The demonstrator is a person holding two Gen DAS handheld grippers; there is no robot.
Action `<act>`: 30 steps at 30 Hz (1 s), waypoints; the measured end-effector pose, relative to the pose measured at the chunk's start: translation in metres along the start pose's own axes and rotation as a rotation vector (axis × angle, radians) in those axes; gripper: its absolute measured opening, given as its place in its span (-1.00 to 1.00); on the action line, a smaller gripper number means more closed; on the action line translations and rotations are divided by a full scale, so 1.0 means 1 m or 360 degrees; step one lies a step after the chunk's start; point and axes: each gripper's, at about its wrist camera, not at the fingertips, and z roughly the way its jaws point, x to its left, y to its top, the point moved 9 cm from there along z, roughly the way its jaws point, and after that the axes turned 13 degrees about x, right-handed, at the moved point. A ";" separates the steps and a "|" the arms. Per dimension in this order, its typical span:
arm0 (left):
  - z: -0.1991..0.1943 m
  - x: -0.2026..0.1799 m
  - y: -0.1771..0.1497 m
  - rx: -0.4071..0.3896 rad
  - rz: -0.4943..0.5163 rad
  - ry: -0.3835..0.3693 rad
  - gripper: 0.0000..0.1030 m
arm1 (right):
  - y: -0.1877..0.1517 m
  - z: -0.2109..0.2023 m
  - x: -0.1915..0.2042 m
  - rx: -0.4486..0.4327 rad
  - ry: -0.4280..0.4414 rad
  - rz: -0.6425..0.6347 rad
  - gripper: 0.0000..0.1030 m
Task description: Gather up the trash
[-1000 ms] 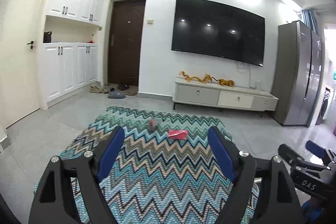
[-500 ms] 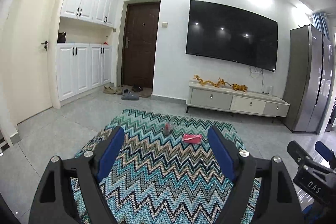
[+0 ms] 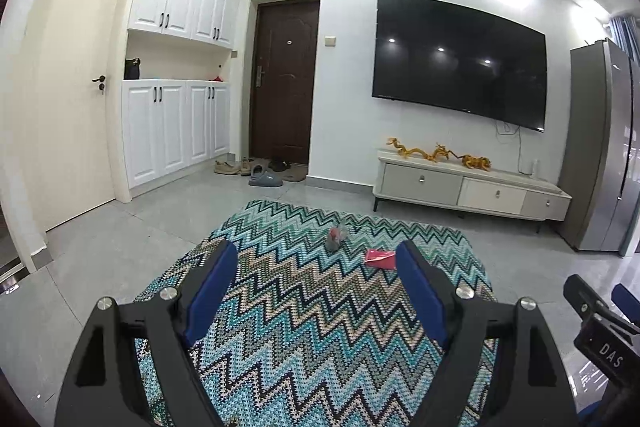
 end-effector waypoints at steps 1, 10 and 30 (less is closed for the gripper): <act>0.002 0.001 0.000 0.0003 -0.0005 0.0009 0.56 | -0.001 0.001 -0.001 0.0001 0.0001 0.0006 1.00; 0.038 0.008 -0.006 0.0044 -0.0065 0.0087 0.56 | -0.004 0.027 -0.002 0.0019 -0.0052 0.0042 1.00; 0.066 0.007 0.034 -0.0023 0.0003 0.0283 0.57 | 0.027 0.044 0.033 -0.0009 -0.0134 -0.0112 1.00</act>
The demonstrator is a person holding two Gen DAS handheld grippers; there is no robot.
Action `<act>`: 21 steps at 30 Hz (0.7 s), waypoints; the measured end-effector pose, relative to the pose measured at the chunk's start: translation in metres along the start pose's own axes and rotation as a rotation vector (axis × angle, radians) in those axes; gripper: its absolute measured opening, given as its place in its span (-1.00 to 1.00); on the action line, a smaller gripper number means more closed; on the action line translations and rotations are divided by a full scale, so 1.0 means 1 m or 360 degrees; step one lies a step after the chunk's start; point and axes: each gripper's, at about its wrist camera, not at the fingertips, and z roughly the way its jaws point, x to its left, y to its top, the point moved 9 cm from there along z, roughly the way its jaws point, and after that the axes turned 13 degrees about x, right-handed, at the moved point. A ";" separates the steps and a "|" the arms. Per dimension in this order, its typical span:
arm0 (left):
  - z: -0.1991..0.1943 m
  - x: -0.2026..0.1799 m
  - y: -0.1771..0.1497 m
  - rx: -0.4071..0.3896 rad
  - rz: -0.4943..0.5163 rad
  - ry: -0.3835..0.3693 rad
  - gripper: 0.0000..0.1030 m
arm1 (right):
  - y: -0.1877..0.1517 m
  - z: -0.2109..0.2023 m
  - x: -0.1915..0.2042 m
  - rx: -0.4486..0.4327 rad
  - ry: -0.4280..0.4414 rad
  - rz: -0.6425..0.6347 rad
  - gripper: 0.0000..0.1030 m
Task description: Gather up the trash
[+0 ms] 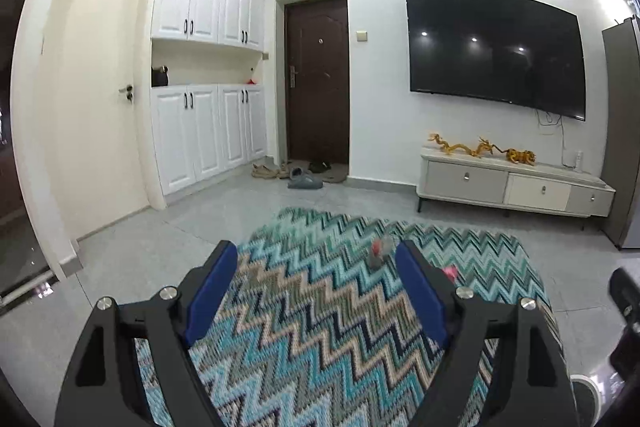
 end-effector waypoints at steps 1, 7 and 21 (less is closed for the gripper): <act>-0.001 0.000 0.007 -0.0012 -0.0003 0.0010 0.57 | 0.007 -0.002 0.001 -0.0019 -0.0012 -0.0008 1.00; -0.015 0.006 0.058 -0.0098 -0.0058 0.0035 0.66 | 0.057 -0.026 0.003 -0.0153 -0.0028 -0.0004 1.00; -0.030 0.017 0.121 -0.0204 -0.0059 0.0045 0.66 | 0.121 -0.053 0.037 -0.0301 -0.0034 -0.0091 1.00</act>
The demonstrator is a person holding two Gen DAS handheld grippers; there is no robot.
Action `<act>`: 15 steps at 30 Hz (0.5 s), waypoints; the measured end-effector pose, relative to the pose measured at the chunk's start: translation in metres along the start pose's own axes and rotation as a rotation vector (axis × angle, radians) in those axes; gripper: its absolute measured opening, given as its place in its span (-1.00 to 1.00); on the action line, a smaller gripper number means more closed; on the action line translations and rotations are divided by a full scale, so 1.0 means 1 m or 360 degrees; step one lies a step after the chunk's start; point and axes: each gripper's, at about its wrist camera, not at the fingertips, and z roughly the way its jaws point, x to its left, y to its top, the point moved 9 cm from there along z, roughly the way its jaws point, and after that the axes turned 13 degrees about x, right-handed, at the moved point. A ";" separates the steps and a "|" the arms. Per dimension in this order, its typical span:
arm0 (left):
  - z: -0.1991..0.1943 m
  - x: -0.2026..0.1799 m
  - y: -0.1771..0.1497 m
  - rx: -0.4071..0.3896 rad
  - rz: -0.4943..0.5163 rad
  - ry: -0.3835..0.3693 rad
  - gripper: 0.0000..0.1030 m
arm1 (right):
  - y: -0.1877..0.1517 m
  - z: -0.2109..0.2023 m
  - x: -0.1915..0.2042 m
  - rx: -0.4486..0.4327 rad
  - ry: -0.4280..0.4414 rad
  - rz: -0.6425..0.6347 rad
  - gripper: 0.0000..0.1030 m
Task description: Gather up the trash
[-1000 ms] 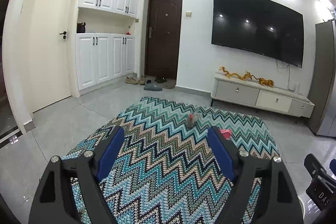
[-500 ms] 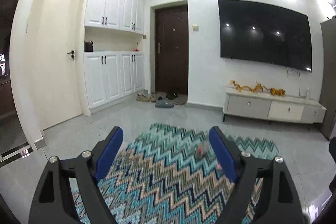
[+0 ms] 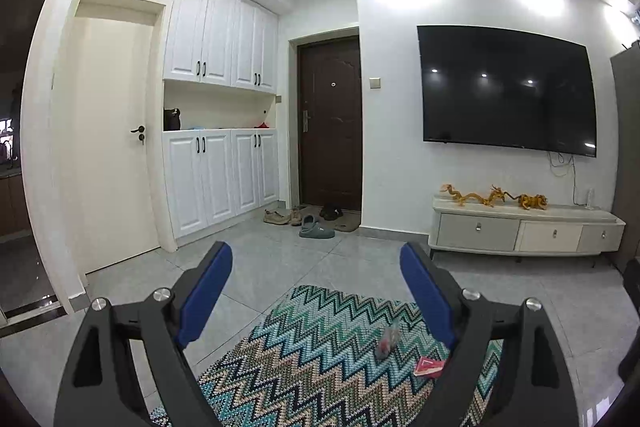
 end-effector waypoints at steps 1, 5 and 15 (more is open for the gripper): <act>0.002 0.002 0.002 0.0005 -0.0011 0.0000 0.66 | 0.003 0.000 0.000 -0.0007 0.0008 0.0009 1.00; 0.011 0.012 0.009 0.0010 -0.0054 0.0021 0.66 | 0.015 -0.003 0.001 -0.0053 0.0037 0.0044 1.00; 0.048 0.029 0.024 0.0018 -0.0128 0.0076 0.66 | 0.044 -0.001 0.018 -0.0189 0.0095 0.0057 1.00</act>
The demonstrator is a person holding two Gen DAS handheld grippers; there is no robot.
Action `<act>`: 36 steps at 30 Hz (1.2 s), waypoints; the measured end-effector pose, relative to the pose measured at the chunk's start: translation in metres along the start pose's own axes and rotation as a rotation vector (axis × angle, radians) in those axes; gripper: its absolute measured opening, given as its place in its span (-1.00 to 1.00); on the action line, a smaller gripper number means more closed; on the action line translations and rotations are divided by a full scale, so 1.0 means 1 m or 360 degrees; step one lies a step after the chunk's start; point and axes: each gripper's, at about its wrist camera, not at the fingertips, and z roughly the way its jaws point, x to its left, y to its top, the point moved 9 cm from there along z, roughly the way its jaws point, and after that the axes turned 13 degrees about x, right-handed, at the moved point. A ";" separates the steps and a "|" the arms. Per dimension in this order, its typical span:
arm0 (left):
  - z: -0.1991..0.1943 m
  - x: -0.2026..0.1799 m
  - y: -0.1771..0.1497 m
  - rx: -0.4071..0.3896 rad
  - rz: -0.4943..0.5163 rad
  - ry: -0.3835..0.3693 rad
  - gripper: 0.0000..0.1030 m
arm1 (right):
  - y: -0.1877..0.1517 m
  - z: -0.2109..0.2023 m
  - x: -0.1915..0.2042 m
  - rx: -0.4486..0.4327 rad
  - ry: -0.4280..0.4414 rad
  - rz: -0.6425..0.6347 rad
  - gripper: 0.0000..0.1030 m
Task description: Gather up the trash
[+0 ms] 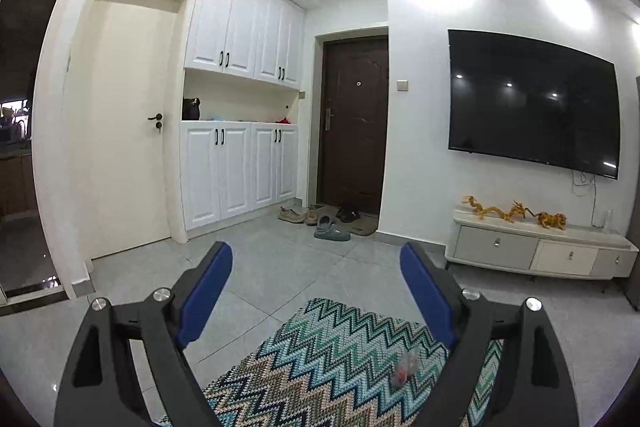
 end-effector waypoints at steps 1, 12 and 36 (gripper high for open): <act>0.006 -0.001 -0.001 0.0008 0.0005 0.0001 0.66 | 0.001 0.002 0.002 -0.0010 0.0011 0.0002 1.00; 0.090 -0.028 -0.050 0.0204 0.0179 -0.0074 0.66 | -0.037 0.075 0.028 0.0164 0.0180 -0.0155 1.00; 0.246 -0.122 -0.198 0.0726 0.0584 -0.0285 0.65 | -0.244 0.255 0.053 0.1034 0.0437 -0.0631 1.00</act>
